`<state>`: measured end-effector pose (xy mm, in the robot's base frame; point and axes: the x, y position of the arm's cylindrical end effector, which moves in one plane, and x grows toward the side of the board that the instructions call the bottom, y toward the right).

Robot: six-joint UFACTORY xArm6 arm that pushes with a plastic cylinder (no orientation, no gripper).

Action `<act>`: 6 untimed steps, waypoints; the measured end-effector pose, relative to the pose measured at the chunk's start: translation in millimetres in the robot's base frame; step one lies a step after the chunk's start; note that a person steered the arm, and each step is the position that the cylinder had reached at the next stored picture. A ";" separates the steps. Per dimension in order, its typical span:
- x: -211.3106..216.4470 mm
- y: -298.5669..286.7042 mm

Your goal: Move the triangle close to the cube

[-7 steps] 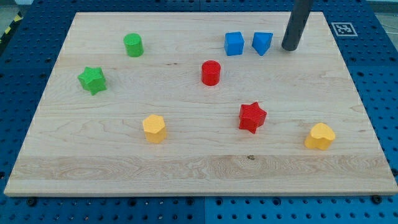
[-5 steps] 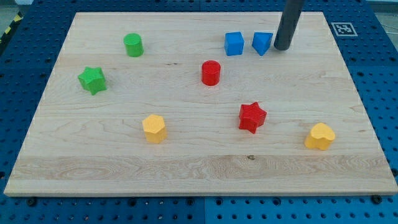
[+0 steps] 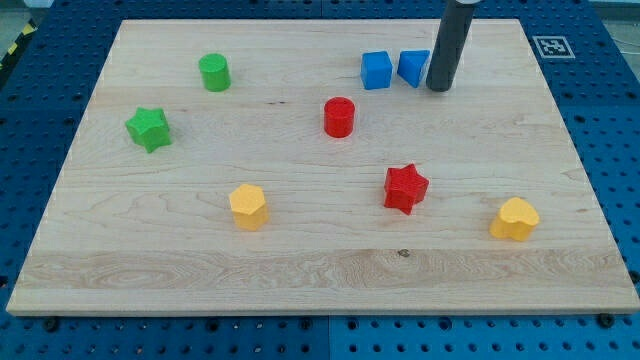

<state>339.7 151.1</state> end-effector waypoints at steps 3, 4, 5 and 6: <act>61.2 -17.9; 65.2 -21.1; 65.2 -28.9; 65.2 -28.9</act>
